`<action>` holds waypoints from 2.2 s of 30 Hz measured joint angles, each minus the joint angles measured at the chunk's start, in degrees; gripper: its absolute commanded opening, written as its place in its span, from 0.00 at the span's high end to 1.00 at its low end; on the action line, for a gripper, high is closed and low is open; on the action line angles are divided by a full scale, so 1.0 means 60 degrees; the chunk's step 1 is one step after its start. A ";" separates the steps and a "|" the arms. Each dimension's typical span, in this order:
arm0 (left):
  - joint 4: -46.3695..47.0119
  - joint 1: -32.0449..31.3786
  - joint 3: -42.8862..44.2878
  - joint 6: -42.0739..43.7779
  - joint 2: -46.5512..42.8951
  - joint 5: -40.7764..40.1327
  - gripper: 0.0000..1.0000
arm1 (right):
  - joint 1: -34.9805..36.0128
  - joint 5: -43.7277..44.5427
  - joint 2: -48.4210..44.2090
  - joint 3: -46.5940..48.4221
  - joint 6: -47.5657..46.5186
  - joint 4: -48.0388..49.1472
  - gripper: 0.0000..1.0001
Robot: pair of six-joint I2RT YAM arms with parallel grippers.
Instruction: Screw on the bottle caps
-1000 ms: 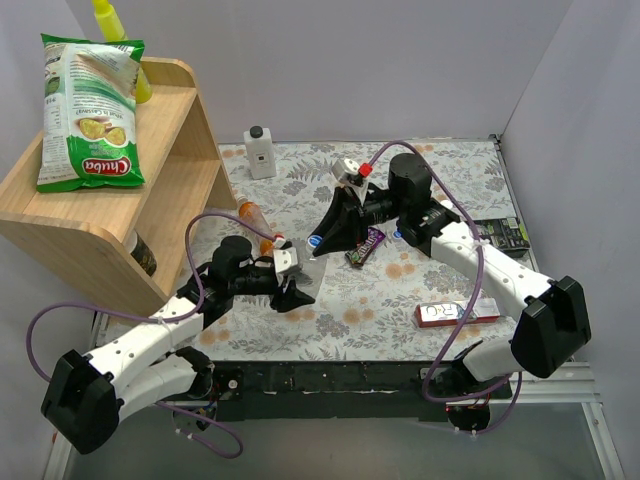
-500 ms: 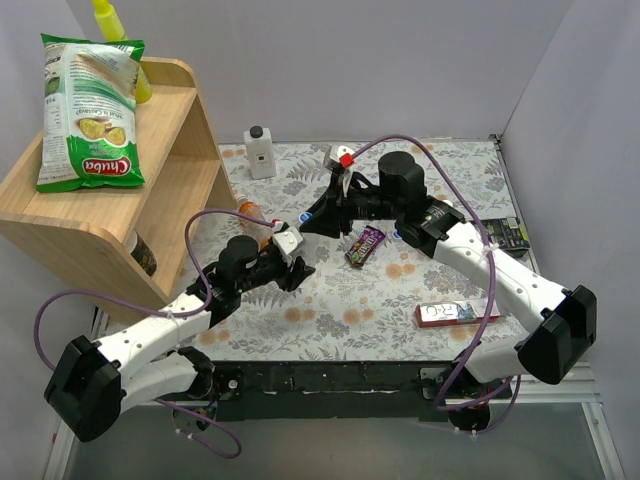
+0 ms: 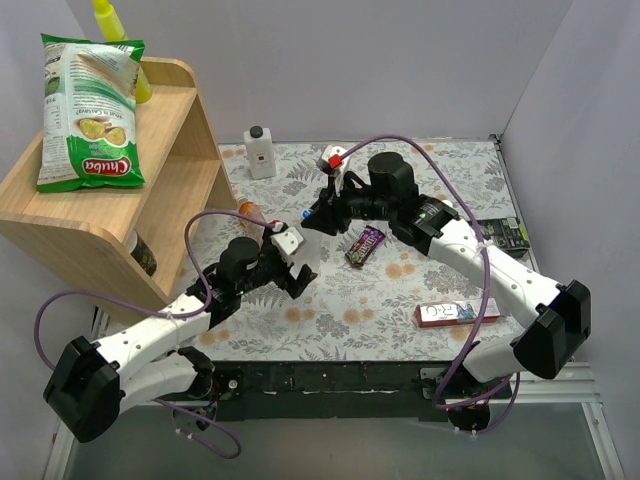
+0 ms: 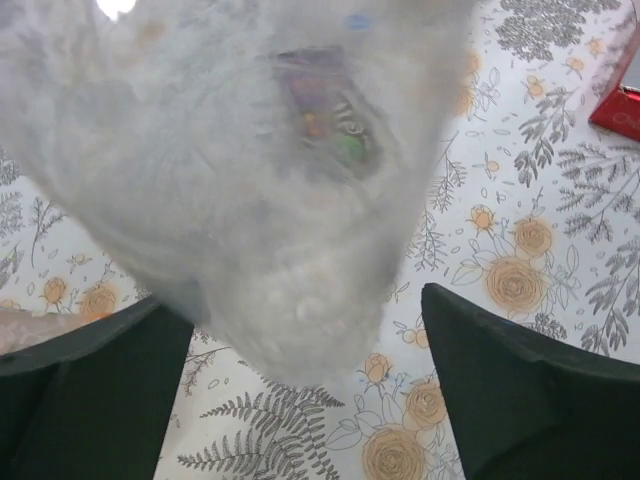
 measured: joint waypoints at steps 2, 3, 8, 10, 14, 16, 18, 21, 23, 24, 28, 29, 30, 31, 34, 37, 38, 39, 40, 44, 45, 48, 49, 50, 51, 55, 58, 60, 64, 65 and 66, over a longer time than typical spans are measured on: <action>-0.0288 -0.0004 0.0000 0.0310 -0.0237 0.0251 0.02 | -0.0193 -0.0036 0.0044 -0.0098 -0.0546 -0.0200 0.99; -0.0521 -0.0004 0.0000 0.0470 -0.0397 0.0331 0.02 | -0.0346 -0.0051 0.0091 -0.0106 -0.0823 -0.0291 0.99; -0.1843 -0.0004 -0.0178 0.1151 -0.0911 -0.0200 0.02 | -0.1195 -0.0178 0.0561 -0.0095 -0.1902 -0.0273 0.99; -0.2415 -0.0004 -0.0335 0.1319 -0.0911 -0.0652 0.02 | -0.1479 -0.0182 0.0889 -0.0091 -0.2160 -0.0153 0.99; -0.3577 0.0007 -0.0590 0.1555 -0.1038 -0.0962 0.02 | -0.1810 -0.0219 0.1617 -0.0073 -0.2419 0.0222 0.99; -0.3887 0.0007 -0.0597 0.1625 -0.1235 -0.0962 0.02 | -0.1978 -0.0379 0.2011 0.0011 -0.2397 0.0393 0.99; -0.3985 0.0007 -0.0597 0.1661 -0.1333 -0.0954 0.02 | -0.2135 -0.0506 0.2441 0.0189 -0.2342 0.0648 0.99; -0.4109 0.0007 -0.0597 0.1723 -0.1322 -0.0925 0.02 | -0.2342 -0.0670 0.2812 0.0302 -0.2226 0.1184 0.98; -0.4186 0.0011 -0.0594 0.1759 -0.1322 -0.0903 0.02 | -0.2430 -0.0732 0.2881 0.0302 -0.2135 0.1428 0.97; -0.4204 0.0018 -0.0594 0.1774 -0.1315 -0.0892 0.02 | -0.2470 -0.0769 0.2896 0.0302 -0.2106 0.1552 0.97; -0.4211 0.0051 -0.0597 0.1832 -0.1242 -0.0776 0.02 | -0.2481 -0.0907 0.2983 0.0466 -0.1927 0.1956 0.91; -0.4207 0.0055 -0.0597 0.1840 -0.1231 -0.0743 0.02 | -0.2477 -0.0922 0.3002 0.0477 -0.1898 0.2011 0.89; -0.4207 0.0055 -0.0597 0.1851 -0.1228 -0.0718 0.02 | -0.2477 -0.0951 0.3024 0.0481 -0.1880 0.2076 0.87; -0.4204 0.0058 -0.0597 0.1865 -0.1220 -0.0699 0.02 | -0.2473 -0.0980 0.3049 0.0481 -0.1872 0.2095 0.80; -0.4200 0.0066 -0.0597 0.1876 -0.1202 -0.0659 0.02 | -0.2470 -0.1053 0.3169 0.0481 -0.1869 0.2098 0.75; -0.4197 0.0106 -0.0597 0.1883 -0.1180 -0.0612 0.02 | -0.2470 -0.1064 0.3286 0.0481 -0.1872 0.2073 0.71; -0.4189 0.0120 -0.0597 0.1887 -0.1166 -0.0594 0.02 | -0.2470 -0.1071 0.3315 0.0481 -0.1876 0.2069 0.69; -0.4178 0.0120 -0.0597 0.1898 -0.1147 -0.0583 0.02 | -0.2470 -0.1082 0.3340 0.0481 -0.1876 0.2062 0.69; -0.4164 0.0127 -0.0597 0.1905 -0.1129 -0.0568 0.02 | -0.2470 -0.1086 0.3355 0.0481 -0.1876 0.2058 0.67; -0.4116 0.0168 -0.0597 0.1912 -0.1089 -0.0495 0.02 | -0.2470 -0.1100 0.3366 0.0481 -0.1880 0.2062 0.60; -0.4120 0.0171 -0.0597 0.1912 -0.1086 -0.0484 0.02 | -0.2470 -0.1104 0.3366 0.0481 -0.1880 0.2062 0.59; -0.4105 0.0178 -0.0597 0.1938 -0.1082 -0.0463 0.02 | -0.2470 -0.1111 0.3370 0.0481 -0.1880 0.2062 0.57; -0.4087 0.0178 -0.0597 0.1945 -0.1078 -0.0459 0.02 | -0.2470 -0.1111 0.3370 0.0481 -0.1883 0.2062 0.56; -0.4062 0.0178 -0.0597 0.1945 -0.1075 -0.0455 0.02 | -0.2470 -0.1115 0.3370 0.0481 -0.1883 0.2062 0.56; -0.4040 0.0182 -0.0597 0.1949 -0.1071 -0.0448 0.02 | -0.2470 -0.1115 0.3373 0.0481 -0.1883 0.2062 0.55; -0.3978 0.0182 -0.0601 0.1953 -0.1071 -0.0419 0.02 | -0.2470 -0.1115 0.3373 0.0481 -0.1883 0.2062 0.53; -0.3978 0.0189 -0.0601 0.1974 -0.1071 -0.0390 0.02 | -0.2470 -0.1118 0.3373 0.0481 -0.1880 0.2062 0.52; -0.3974 0.0204 -0.0601 0.1978 -0.1071 -0.0379 0.02 | -0.2470 -0.1118 0.3373 0.0481 -0.1883 0.2062 0.51; -0.3974 0.0233 -0.0601 0.1978 -0.1071 -0.0331 0.02 | -0.2470 -0.1118 0.3388 0.0481 -0.1883 0.2062 0.49; -0.3974 0.0233 -0.0601 0.1978 -0.1071 -0.0321 0.02 | -0.2470 -0.1118 0.3399 0.0481 -0.1883 0.2065 0.40; -0.3971 0.0240 -0.0601 0.1982 -0.1071 -0.0313 0.02 | -0.2470 -0.1118 0.3413 0.0481 -0.1883 0.2065 0.31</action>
